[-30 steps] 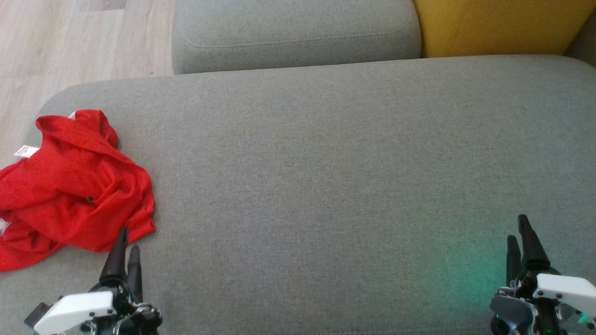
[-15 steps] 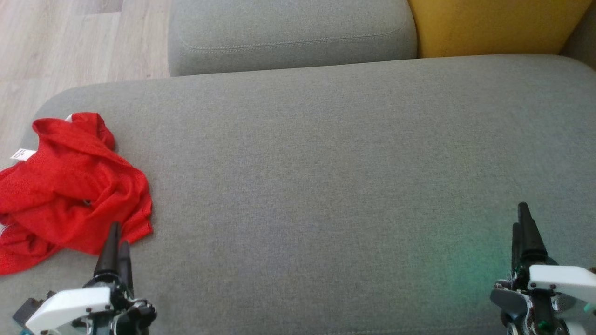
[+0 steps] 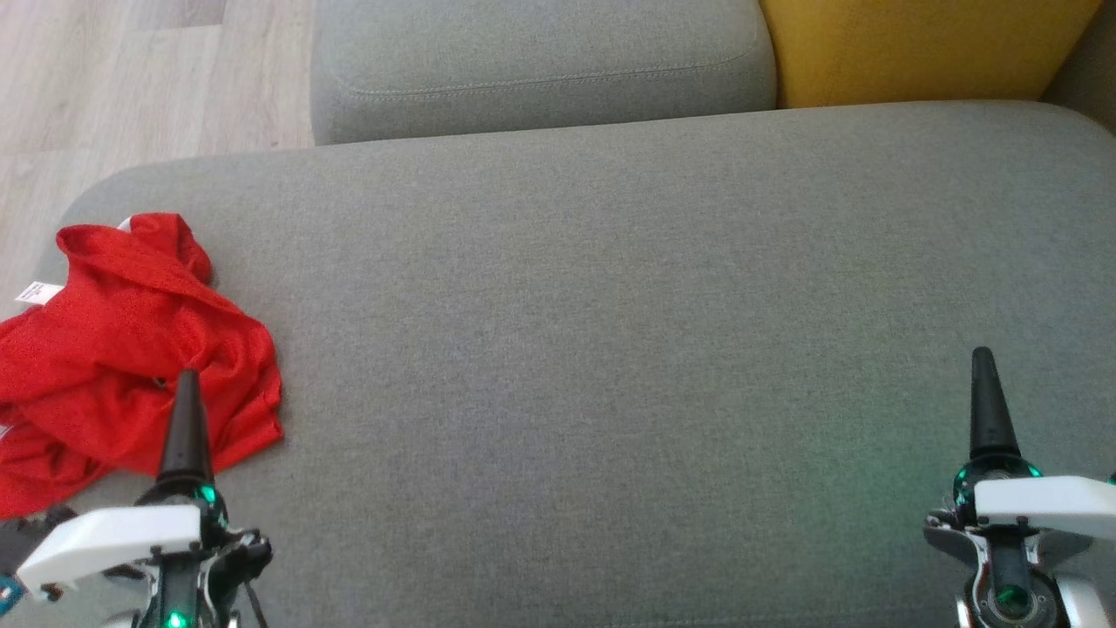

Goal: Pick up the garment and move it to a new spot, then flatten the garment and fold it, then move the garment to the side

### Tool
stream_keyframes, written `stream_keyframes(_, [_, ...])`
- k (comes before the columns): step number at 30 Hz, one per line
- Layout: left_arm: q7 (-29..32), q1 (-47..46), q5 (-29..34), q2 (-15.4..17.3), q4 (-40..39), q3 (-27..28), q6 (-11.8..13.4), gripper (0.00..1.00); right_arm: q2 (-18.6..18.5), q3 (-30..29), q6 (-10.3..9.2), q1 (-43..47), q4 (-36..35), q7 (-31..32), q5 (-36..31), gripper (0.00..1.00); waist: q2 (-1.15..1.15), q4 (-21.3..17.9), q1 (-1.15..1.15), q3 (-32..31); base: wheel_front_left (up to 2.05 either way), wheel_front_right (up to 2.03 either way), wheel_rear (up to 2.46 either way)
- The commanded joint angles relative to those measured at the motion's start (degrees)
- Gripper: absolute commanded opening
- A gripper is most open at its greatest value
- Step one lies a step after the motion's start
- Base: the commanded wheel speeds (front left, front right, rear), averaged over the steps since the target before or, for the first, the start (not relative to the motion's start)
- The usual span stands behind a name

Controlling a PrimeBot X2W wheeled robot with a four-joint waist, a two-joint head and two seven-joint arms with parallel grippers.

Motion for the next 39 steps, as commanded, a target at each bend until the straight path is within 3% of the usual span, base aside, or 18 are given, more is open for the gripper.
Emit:
stream_keyframes(1, [-0.5, -3.4, 1.7, 0.8, -2.8, 1.1, 0.2, 1.00, -0.3, 0.5, 0.04, -3.7, -2.8, -0.7, -2.0, 1.00, 0.00, 0.0, 0.00, 0.0, 0.00, 0.00, 0.00])
stream_keyframes(15, [-2.8, -2.9, 17.9, 0.9, -9.8, -4.6, 3.0, 1.00, -0.4, 5.0, 0.06, -3.6, -6.5, -3.1, -23.6, 1.00, 0.00, -0.3, 0.00, 0.3, 0.00, 0.00, 0.00])
stream_keyframes(28, [-5.2, -2.4, 37.7, 1.2, -11.1, -11.3, 6.3, 1.00, -0.4, 6.5, 0.07, -2.7, -7.9, -5.4, -36.7, 1.00, 0.00, -1.3, 0.00, 0.7, 0.00, 0.00, 0.00])
stream_keyframes(39, [-7.0, -3.2, 49.2, 4.8, -10.0, -18.4, 12.9, 1.00, -0.5, 6.6, 0.08, -2.7, -7.6, -7.3, -45.4, 1.00, 0.00, -1.7, 0.00, 0.7, 0.00, 0.00, 0.00])
